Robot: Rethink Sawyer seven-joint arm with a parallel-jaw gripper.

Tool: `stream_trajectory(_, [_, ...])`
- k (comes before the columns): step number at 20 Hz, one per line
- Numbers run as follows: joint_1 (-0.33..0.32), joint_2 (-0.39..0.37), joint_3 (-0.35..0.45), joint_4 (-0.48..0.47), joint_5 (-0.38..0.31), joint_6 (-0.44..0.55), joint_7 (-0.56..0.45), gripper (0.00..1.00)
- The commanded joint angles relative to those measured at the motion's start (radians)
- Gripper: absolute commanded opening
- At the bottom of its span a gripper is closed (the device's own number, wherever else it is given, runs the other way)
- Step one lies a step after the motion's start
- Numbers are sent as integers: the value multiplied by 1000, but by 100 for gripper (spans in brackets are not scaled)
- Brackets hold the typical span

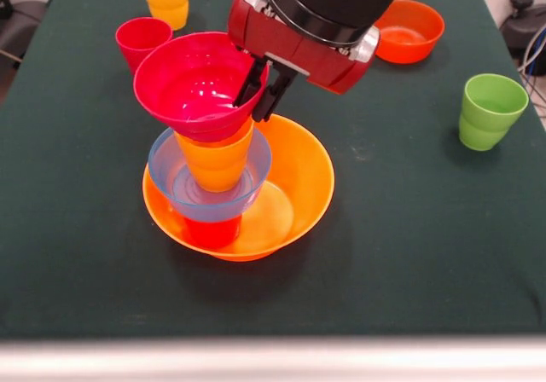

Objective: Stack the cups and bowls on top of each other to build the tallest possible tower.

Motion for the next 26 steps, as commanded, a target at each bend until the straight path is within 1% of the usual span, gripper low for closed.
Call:
stream_trajectory(1, [31,21,30,24,25,108,214,0])
stream_trajectory(8, [42,0,18,80,32,97,214,0])
stream_trajectory(13, [37,12,11,56,41,109,215,0])
stream_trajectory(14, [39,11,6,60,46,107,211,100])
stream_trajectory(22, [38,31,-13,30,58,126,203,100])
stream_trajectory(26, [37,32,-17,29,63,124,198,100])
